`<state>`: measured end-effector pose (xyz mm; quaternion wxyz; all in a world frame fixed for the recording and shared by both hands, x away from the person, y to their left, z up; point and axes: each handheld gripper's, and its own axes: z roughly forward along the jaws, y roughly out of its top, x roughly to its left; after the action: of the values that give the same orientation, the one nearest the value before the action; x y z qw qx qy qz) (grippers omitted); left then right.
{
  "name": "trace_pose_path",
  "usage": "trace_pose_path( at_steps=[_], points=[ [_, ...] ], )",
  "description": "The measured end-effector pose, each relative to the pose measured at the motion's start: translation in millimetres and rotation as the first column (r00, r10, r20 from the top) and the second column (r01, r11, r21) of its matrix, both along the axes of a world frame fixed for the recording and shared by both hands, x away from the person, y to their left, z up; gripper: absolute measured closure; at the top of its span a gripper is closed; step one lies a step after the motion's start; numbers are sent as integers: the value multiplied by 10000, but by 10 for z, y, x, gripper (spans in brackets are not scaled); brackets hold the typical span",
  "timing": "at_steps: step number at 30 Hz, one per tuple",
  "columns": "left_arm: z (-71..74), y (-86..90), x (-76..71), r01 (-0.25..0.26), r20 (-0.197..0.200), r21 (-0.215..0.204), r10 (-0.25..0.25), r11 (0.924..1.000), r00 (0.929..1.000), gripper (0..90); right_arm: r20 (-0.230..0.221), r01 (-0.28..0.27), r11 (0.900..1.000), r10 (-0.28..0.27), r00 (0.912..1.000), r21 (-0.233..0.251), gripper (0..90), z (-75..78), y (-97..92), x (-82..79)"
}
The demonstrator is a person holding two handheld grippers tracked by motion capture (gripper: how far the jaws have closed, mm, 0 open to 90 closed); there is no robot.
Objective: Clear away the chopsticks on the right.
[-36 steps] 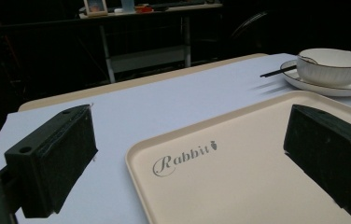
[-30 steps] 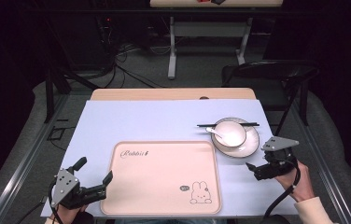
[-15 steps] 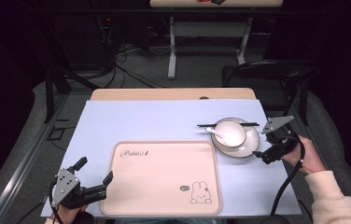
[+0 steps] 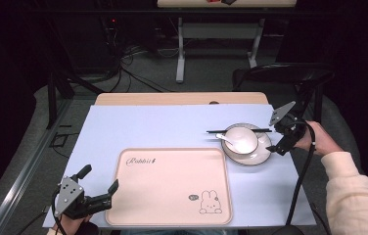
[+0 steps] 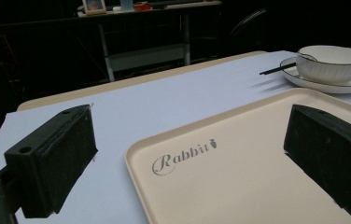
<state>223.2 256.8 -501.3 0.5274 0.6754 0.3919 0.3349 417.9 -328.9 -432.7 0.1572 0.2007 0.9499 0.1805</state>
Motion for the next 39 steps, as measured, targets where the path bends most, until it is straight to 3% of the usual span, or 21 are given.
trace_pose_path(
  at_steps=[6, 7, 11, 16, 17, 22, 26, 30, 34, 35, 39],
  points=[
    [1, -2, 3, 4, -28, 39, -3, 10000, 10000, 22, -21, 28, 10000, -28, 10000, -35, 0, -5, -2, 23],
    [1, -2, 3, 4, -28, 39, -3, 10000, 10000, 22, -134, -128, 9997, 125, 9998, -205, 0, -13, 6, 167],
    [1, -6, 2, 41, -30, 58, -41, 10000, 10000, 22, -487, -321, 9979, 295, 9984, -555, 0, -26, 26, 286],
    [1, -7, 2, 60, -24, 75, -60, 10000, 10000, 23, -626, -543, 9972, 511, 9967, -508, 0, -59, 64, 414],
    [1, -5, 1, 43, -28, 66, -43, 10000, 10000, 23, -675, -588, 9958, 540, 9963, -701, 3, -65, 76, 443],
    [1, -7, 2, 55, -29, 70, -54, 10000, 10000, 23, -685, -781, 9872, 691, 9953, -1393, 173, -194, 129, 571],
    [0, -5, 4, 56, -35, 69, -56, 10000, 10000, 22, -516, -689, 9791, 601, 9969, -1915, 370, -290, 167, 651],
    [0, -2, 3, 26, -26, 42, -26, 10000, 10000, 22, -398, -895, 9567, 816, 9959, -2769, 546, -388, 238, 714],
    [0, -3, 4, 35, -27, 60, -35, 10000, 10000, 22, -547, -1281, 9382, 1167, 9917, -3216, 636, -458, 302, 771],
    [0, -3, 5, 17, -36, 52, -17, 10000, 10000, 22, -572, -1173, 9346, 1041, 9929, -3357, 655, -479, 313, 769],
    [0, -3, 5, 17, -36, 52, -17, 10000, 10000, 22, -611, -1418, 9340, 1288, 9898, -3279, 666, -502, 317, 792]
  ],
)
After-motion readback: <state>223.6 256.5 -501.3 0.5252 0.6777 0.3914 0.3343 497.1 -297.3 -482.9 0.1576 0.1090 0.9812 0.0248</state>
